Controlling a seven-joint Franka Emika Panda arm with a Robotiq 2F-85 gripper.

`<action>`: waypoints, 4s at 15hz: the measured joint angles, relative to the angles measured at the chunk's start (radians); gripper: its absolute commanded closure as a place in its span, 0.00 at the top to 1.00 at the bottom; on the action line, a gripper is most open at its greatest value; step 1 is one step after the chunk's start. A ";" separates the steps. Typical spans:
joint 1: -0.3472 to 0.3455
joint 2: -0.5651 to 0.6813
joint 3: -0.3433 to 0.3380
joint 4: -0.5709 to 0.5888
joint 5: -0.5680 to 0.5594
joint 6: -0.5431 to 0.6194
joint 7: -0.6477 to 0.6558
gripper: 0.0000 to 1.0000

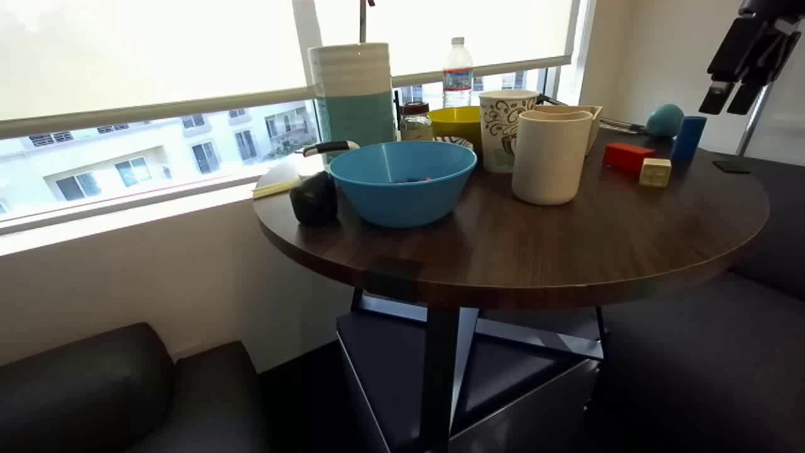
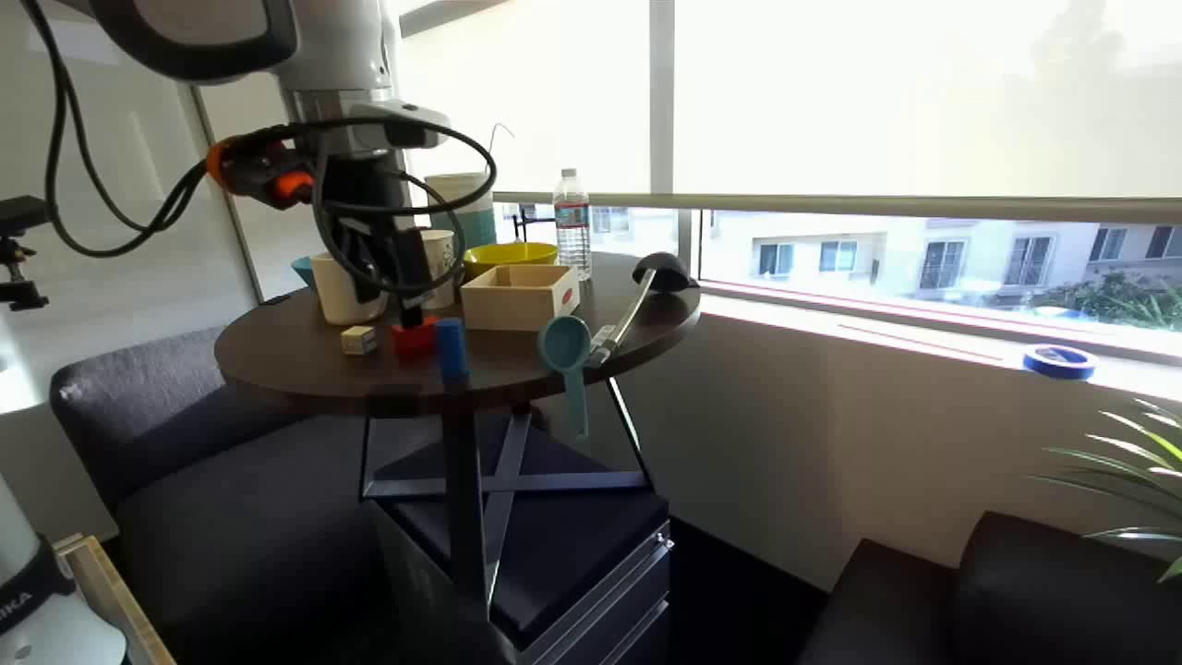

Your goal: Put the beige cup upside down

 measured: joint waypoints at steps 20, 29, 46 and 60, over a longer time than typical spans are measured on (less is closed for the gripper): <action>0.339 -0.072 0.076 -0.017 0.342 0.059 -0.210 1.00; 0.337 0.001 0.092 -0.024 0.473 0.205 -0.118 1.00; 0.174 0.094 0.218 -0.026 0.390 0.160 0.244 1.00; 0.153 0.131 0.171 -0.017 0.467 0.099 0.209 0.16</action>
